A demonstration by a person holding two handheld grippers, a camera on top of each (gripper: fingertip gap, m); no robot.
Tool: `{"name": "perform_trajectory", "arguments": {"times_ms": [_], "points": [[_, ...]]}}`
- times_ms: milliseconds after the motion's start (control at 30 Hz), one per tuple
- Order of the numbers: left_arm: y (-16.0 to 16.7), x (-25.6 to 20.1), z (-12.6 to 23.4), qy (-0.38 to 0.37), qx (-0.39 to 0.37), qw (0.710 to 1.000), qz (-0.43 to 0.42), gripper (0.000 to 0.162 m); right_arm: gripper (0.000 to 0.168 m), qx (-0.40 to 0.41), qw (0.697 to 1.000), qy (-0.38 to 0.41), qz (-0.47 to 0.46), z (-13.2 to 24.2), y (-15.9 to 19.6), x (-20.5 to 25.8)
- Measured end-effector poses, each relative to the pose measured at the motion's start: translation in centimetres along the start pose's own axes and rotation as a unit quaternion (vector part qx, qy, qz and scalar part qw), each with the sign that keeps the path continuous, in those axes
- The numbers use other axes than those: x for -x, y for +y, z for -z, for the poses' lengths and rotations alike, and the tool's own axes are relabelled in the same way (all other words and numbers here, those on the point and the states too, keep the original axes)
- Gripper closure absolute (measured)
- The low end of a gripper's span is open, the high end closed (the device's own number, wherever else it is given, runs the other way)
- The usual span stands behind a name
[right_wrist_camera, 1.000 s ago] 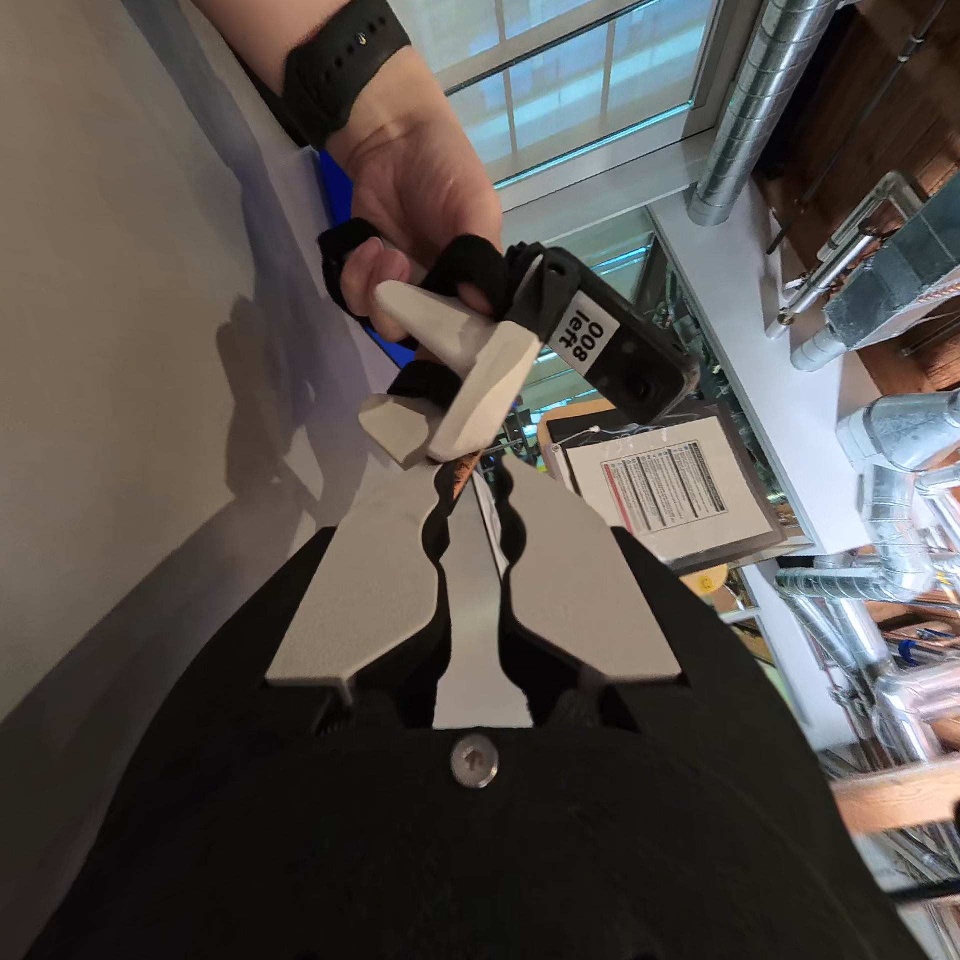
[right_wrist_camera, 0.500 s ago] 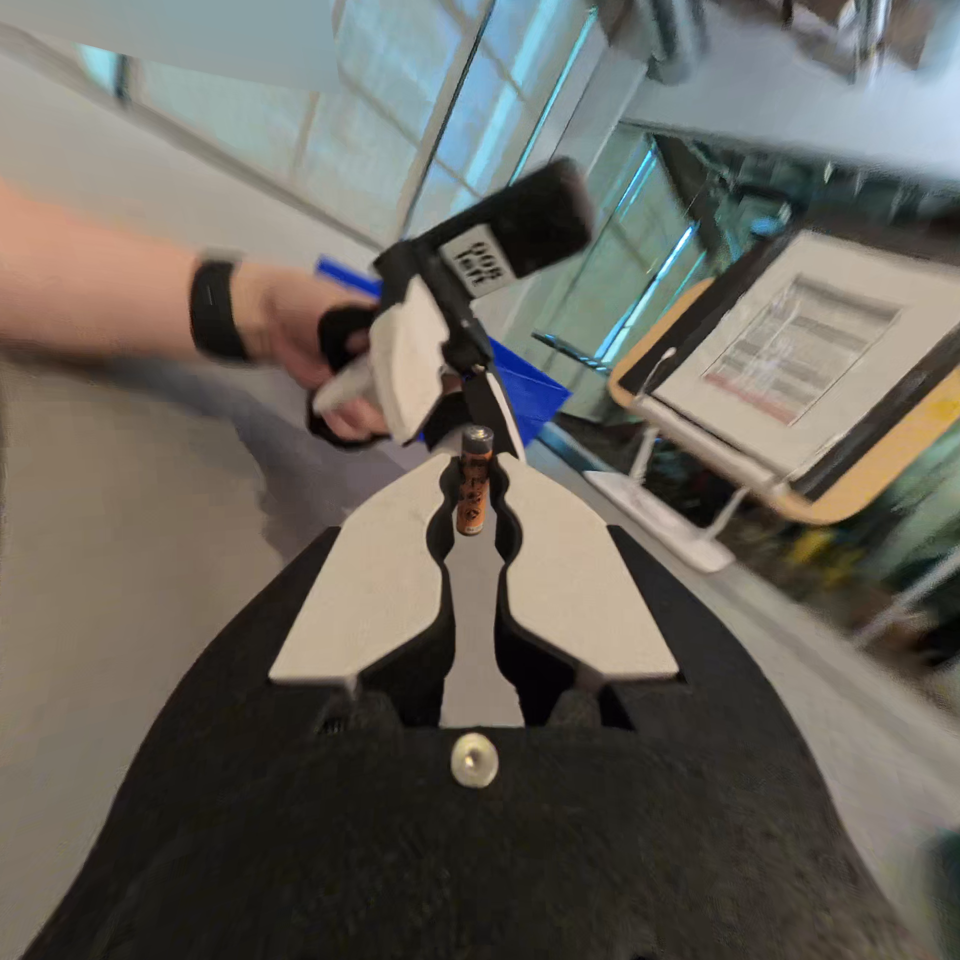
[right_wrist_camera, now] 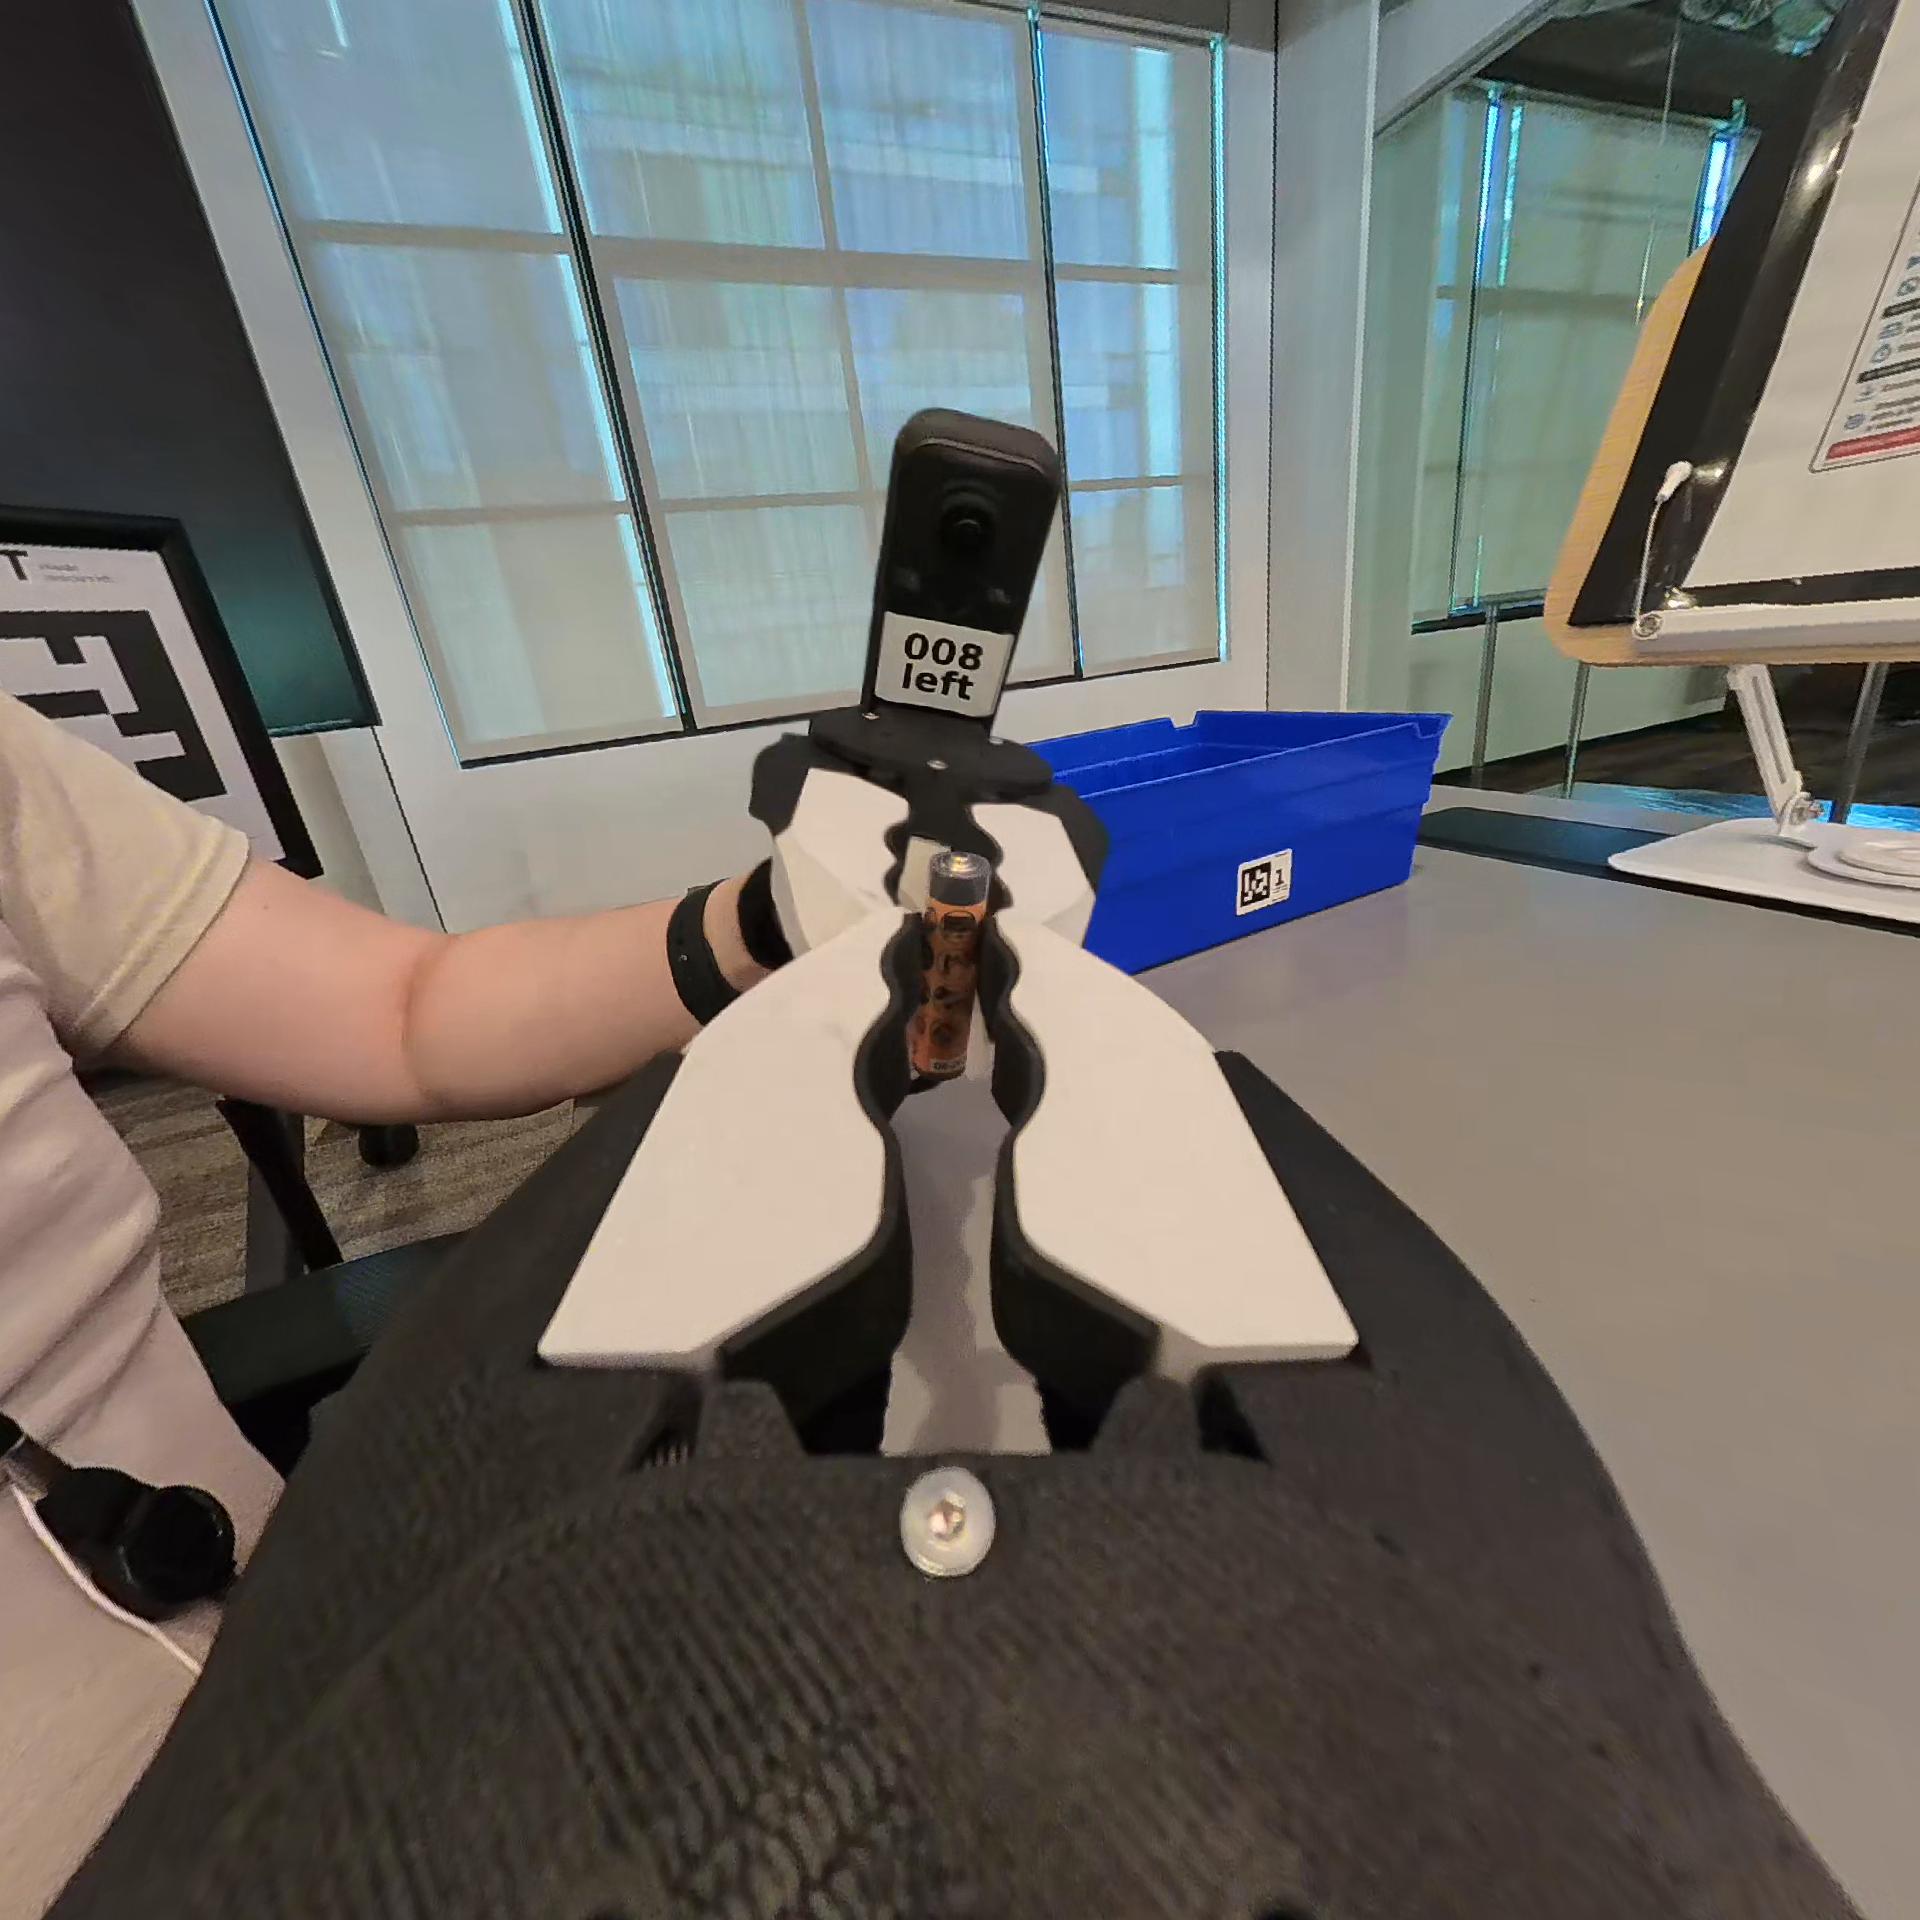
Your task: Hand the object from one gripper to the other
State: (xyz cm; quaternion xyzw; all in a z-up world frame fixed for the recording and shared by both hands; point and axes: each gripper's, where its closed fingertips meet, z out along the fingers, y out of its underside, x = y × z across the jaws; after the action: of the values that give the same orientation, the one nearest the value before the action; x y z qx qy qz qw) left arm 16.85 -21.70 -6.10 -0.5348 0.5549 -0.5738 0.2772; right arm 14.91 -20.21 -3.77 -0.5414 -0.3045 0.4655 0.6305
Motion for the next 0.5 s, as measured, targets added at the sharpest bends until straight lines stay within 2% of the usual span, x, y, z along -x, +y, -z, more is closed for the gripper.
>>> {"name": "perform_trajectory", "arguments": {"times_ms": [200,233,267,300,367,433,500], "points": [[0.7,0.2,-0.2,-0.006,0.023,1.000,-0.008,0.152,0.157,0.001,1.000,0.003,0.011,-0.1,0.2,-0.1],[0.5,0.3,-0.1,-0.012,0.021,1.000,-0.004,0.152,0.153,-0.007,1.000,0.008,0.022,-0.1,0.0,-0.1],[0.2,0.4,0.1,-0.015,0.011,1.000,0.007,0.152,0.140,-0.020,0.999,0.017,0.037,0.0,-0.4,-0.2],[-0.4,0.5,0.4,-0.011,-0.006,0.999,0.029,0.152,0.128,-0.031,0.998,0.028,0.057,0.2,-0.7,-0.3],[-1.6,0.1,1.2,0.033,-0.044,0.993,0.108,0.152,0.117,-0.041,0.992,0.041,0.113,0.3,-1.1,-0.1],[-1.8,-0.8,1.9,0.111,-0.046,0.970,0.210,0.152,0.105,-0.029,0.979,0.058,0.195,0.2,-0.8,0.3],[-1.2,-1.1,2.2,0.147,-0.027,0.953,0.263,0.152,0.101,-0.012,0.955,0.075,0.285,-0.2,-0.2,0.8]]}}
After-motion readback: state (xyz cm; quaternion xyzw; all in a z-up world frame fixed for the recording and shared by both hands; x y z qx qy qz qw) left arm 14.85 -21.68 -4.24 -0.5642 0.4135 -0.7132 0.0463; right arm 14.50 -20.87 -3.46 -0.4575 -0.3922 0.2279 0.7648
